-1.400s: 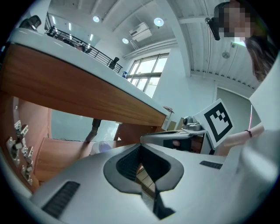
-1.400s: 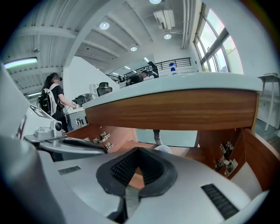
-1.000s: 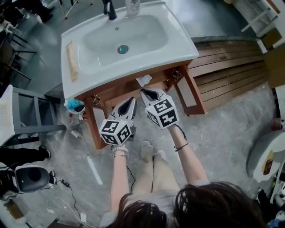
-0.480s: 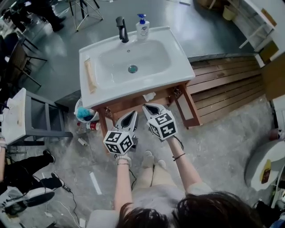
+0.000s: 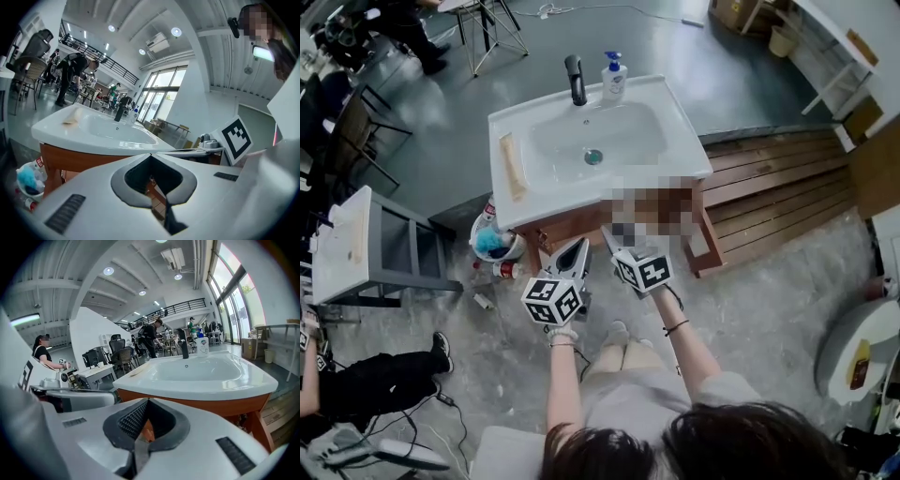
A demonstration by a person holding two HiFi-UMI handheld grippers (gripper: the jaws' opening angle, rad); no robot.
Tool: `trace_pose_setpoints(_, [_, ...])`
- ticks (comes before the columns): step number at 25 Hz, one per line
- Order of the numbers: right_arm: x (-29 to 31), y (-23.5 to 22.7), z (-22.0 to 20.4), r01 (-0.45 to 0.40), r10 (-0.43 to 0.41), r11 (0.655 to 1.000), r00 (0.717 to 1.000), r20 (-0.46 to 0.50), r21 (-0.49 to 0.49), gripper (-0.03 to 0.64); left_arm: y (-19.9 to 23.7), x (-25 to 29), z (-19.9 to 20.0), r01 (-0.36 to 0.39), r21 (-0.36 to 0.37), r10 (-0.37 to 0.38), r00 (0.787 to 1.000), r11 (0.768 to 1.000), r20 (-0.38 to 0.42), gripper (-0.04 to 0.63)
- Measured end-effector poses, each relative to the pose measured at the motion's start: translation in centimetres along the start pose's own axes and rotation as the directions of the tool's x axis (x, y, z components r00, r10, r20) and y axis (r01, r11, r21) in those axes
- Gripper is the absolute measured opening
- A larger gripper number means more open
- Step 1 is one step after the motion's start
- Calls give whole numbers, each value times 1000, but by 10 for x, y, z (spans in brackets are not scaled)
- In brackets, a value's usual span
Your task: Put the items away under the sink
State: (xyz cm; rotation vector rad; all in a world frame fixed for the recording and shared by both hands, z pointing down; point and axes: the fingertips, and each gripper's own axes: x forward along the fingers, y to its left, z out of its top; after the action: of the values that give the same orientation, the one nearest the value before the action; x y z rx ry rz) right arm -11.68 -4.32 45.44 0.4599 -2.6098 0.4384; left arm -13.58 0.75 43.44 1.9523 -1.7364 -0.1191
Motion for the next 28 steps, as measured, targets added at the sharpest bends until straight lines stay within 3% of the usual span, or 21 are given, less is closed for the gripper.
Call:
trace_pose_setpoints(10, [3,25,25,-35,35,999,999,15,-37,15,7,-32,22,-24,1,24,998,1000,53,-3])
trace_pose_setpoints(28, [54,55,75,-198,196,973,980,-25,-122,15,62,-54,69,-206,-47,210,967,977,142,-3])
